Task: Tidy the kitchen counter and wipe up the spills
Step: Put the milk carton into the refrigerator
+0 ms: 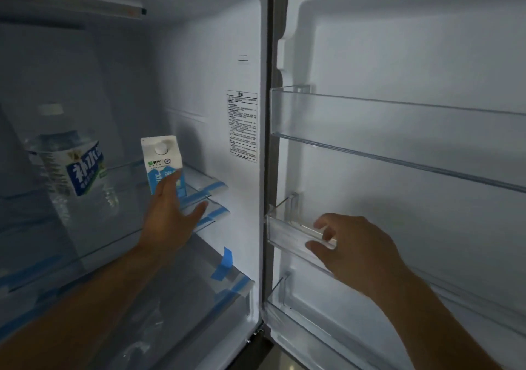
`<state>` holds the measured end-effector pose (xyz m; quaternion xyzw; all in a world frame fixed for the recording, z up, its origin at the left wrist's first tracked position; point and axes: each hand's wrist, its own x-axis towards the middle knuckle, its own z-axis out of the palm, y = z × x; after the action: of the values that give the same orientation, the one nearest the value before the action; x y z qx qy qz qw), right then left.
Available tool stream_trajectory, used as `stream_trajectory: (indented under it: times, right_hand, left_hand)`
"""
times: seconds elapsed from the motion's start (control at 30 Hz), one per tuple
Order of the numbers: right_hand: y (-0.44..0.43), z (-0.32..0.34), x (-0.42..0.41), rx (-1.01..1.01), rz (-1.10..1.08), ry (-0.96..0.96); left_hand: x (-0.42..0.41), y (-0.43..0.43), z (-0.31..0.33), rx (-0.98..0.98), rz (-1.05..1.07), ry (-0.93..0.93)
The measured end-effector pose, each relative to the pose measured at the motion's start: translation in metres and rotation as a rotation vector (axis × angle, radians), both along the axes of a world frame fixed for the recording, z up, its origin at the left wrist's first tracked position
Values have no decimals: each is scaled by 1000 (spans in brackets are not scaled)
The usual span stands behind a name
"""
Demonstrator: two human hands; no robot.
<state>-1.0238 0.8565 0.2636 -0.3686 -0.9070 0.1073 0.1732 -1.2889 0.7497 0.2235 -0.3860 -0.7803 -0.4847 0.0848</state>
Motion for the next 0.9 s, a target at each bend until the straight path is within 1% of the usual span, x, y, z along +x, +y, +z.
stream_trajectory:
  times: [0.07, 0.17, 0.23, 0.3, 0.33, 0.4, 0.53, 0.6, 0.73, 0.9]
  right_hand:
    - [-2, 2, 27, -16, -51, 12]
    - [-11, 5, 63, -8, -150, 41]
    - [-19, 6, 84, 20, -229, 63]
    - [-26, 5, 104, 22, -294, 73]
    - [-29, 4, 113, 21, -320, 90]
    - [-35, -3, 126, 55, -346, 144]
    - [-51, -28, 127, 179, -351, 211]
    - [-62, -35, 122, 213, -369, 185]
    - [-88, -34, 120, 190, -394, 116]
    - [-121, -26, 136, 184, -535, 137]
  left_hand:
    - [24, 9, 6, -35, -151, 73]
    - [62, 22, 12, -58, -464, 254]
    - [86, 29, 12, -104, -657, 342]
    - [108, 34, 7, -154, -802, 397]
    - [116, 36, 1, -169, -841, 443]
    - [125, 38, -11, -169, -864, 531]
    - [124, 36, -21, -174, -837, 558]
    - [124, 32, -20, -187, -828, 565]
    - [119, 23, -22, -201, -845, 556]
    - [113, 2, -25, -241, -839, 578]
